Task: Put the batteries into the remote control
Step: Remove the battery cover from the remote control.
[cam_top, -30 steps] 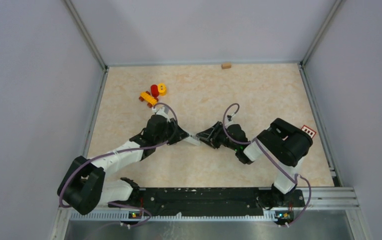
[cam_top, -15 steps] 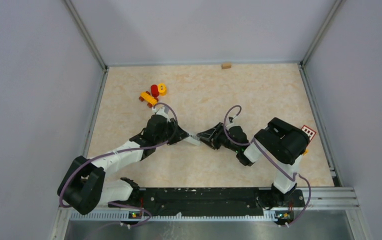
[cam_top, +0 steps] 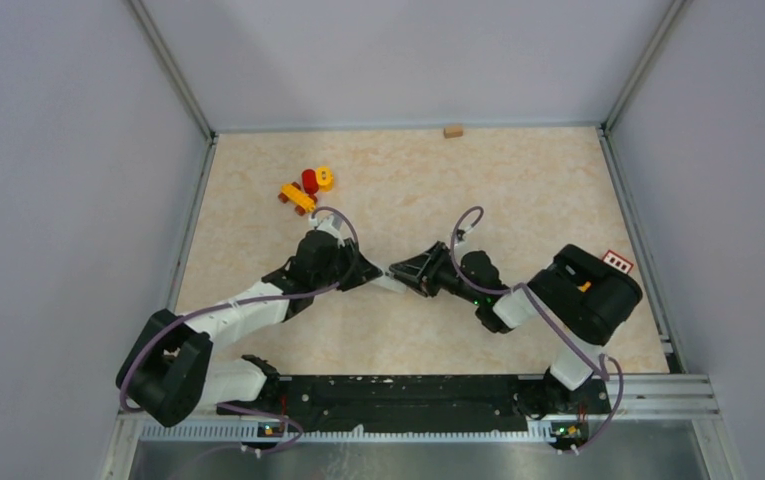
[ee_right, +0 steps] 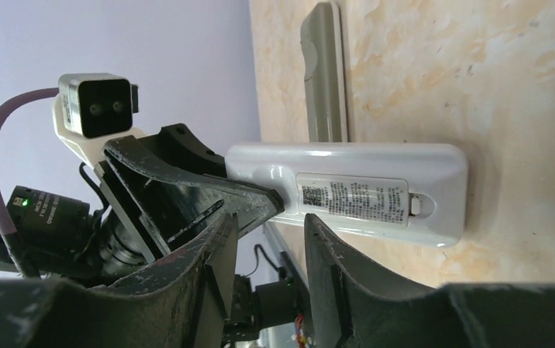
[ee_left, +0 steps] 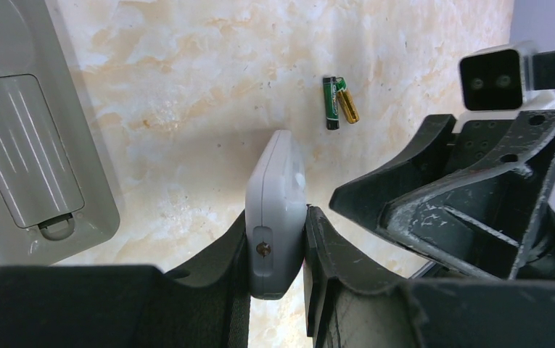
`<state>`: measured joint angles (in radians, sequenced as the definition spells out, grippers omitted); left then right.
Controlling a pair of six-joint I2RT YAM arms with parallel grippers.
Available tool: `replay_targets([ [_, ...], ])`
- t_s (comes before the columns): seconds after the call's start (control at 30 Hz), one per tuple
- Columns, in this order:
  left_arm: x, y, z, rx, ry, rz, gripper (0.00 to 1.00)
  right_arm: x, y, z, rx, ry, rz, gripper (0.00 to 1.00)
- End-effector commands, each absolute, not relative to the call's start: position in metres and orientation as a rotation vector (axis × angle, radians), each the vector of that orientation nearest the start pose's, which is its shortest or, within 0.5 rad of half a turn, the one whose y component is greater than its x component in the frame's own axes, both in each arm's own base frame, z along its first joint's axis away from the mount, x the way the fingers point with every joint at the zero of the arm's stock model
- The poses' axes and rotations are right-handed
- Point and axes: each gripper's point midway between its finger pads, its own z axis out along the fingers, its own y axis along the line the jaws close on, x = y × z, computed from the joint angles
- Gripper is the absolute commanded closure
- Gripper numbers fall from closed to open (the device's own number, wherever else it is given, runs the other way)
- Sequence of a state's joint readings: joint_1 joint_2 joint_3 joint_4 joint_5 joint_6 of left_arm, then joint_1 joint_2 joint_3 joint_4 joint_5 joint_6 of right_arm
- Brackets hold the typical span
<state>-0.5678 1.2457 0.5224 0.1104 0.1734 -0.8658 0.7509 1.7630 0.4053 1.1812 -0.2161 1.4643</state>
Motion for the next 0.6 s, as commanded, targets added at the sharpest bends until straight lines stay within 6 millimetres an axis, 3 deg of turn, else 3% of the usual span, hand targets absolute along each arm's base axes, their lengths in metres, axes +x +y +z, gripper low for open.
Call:
replay_targets([
  [0.0,0.215,-0.2,0.027,-0.198,2.583,-0.711,1.0,0.259,0.32,0.092,0.497,2.108,1.42,0.59],
  [0.13,0.215,-0.215,0.038,-0.126,2.559,-0.822,1.0,0.264,0.308,0.083,0.399,2.191,1.217,0.59],
  [0.3,0.217,-0.241,0.07,0.058,2.464,-1.019,1.0,0.258,0.291,0.097,0.295,2.211,1.144,0.63],
  [0.47,0.207,-0.262,0.102,0.252,2.35,-1.262,1.0,0.24,0.275,0.11,0.261,2.241,1.136,0.61],
  [0.57,0.199,-0.273,0.106,0.295,2.352,-1.384,1.0,0.224,0.272,0.114,0.288,2.256,1.2,0.57],
])
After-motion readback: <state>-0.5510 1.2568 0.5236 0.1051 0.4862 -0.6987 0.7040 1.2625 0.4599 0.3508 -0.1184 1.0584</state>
